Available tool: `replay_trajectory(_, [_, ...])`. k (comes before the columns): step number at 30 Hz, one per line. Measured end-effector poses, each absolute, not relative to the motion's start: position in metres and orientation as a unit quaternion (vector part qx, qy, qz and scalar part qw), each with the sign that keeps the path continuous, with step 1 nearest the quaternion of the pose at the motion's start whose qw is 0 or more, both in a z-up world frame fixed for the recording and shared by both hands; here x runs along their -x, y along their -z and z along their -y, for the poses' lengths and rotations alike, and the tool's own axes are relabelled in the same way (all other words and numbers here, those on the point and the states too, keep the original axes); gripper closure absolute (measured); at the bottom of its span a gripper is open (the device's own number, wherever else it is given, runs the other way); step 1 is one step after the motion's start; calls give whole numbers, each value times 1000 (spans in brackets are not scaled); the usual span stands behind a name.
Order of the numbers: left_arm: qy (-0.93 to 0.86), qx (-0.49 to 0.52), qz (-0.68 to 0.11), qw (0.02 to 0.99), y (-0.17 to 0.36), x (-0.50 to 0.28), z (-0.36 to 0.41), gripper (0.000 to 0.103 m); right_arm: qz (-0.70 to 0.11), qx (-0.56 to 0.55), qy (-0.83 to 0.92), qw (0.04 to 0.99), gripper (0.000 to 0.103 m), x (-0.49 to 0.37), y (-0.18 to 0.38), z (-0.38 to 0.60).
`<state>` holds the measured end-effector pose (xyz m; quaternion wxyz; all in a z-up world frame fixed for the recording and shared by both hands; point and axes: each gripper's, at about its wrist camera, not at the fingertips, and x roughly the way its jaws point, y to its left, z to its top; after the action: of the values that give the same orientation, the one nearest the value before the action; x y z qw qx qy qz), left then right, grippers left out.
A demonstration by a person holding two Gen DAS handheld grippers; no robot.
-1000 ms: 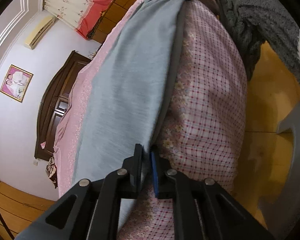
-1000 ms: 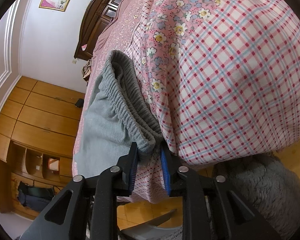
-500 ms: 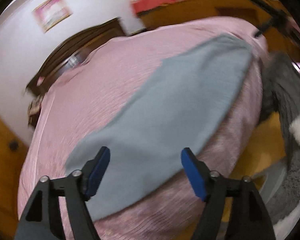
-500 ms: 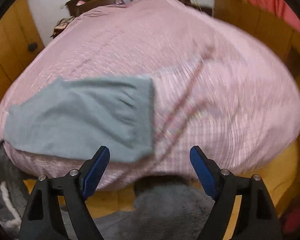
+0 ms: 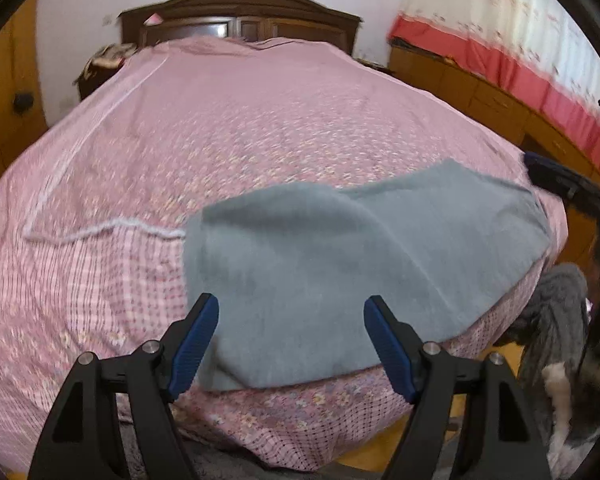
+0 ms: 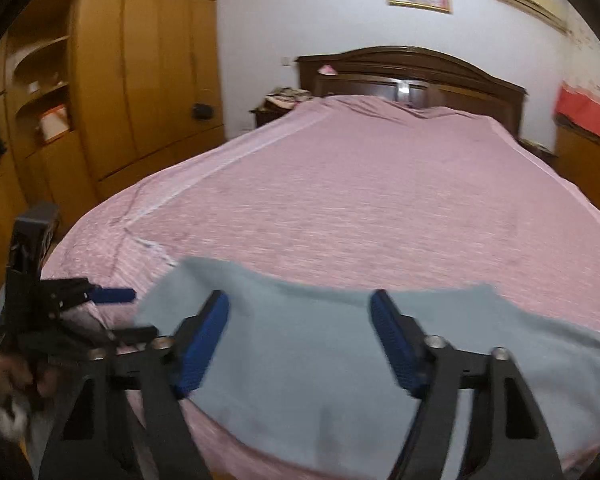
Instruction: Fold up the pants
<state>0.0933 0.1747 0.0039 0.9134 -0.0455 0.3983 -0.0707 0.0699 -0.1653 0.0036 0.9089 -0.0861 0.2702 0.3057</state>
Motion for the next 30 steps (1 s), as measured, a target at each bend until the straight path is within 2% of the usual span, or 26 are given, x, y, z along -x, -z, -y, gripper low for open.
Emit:
replay_trajectory(5, [38,89,-396,913,4,-83,-195,24,-260,99,-350,894,56,-57,33,107])
replay_trajectory(9, [18,111,-400,910,6,-76,-211,22,-221,146,-366,892,61,-35,56,95])
replay_trajectory(11, [22,125,-401,907,9,-71,-217,22,-226,151,-370,888,64,-35,62,101])
replay_trajectory(17, [23,132,-395,909,9,-63,-222,22,-239,158,-367,885,65,-35,68,101])
replay_trajectory(30, [10,125,-394,910,5,-69,-211,22,-194,213,-375,881,65,-17,80,91])
